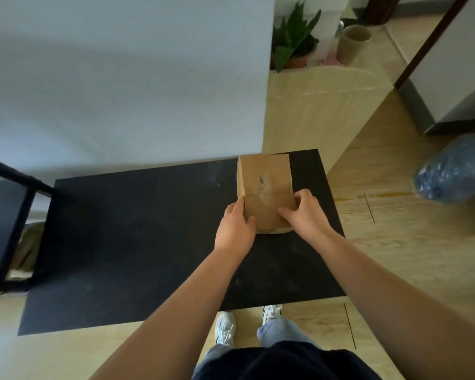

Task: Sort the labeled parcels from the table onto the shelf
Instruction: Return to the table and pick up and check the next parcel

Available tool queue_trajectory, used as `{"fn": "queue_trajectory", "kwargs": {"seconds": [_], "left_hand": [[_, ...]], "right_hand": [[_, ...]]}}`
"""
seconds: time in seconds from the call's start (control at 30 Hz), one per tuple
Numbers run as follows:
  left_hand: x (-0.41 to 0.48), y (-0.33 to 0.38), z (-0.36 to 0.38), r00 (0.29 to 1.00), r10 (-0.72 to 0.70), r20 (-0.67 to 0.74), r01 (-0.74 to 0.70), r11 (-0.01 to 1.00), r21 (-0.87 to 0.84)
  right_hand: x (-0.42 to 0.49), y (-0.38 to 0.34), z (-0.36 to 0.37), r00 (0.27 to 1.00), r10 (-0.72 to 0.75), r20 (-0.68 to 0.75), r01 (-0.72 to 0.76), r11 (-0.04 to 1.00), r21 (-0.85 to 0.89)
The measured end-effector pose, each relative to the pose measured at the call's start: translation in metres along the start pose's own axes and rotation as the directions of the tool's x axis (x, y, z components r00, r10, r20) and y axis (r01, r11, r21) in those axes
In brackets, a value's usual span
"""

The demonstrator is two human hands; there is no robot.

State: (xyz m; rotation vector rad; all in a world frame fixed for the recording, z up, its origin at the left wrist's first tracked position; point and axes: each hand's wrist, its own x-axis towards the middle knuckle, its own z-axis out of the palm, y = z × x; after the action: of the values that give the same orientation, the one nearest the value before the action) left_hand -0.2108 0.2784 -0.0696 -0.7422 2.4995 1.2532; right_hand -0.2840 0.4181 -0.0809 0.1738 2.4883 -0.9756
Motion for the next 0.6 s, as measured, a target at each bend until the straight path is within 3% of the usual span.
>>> {"fn": "queue_trajectory", "kwargs": {"seconds": [0.43,0.6], "left_hand": [[-0.045,-0.113,-0.040,0.994,-0.077,0.073,0.087,0.986,-0.144],[-0.043,-0.122,-0.047,0.981,-0.120,0.155,0.133,0.988,-0.078]], "right_hand": [[-0.085,0.006,0.084,0.999,-0.033,0.031,0.031,0.998,0.057],[-0.096,0.012,0.084,0.981,0.033,0.189,-0.042,0.998,0.042]]}}
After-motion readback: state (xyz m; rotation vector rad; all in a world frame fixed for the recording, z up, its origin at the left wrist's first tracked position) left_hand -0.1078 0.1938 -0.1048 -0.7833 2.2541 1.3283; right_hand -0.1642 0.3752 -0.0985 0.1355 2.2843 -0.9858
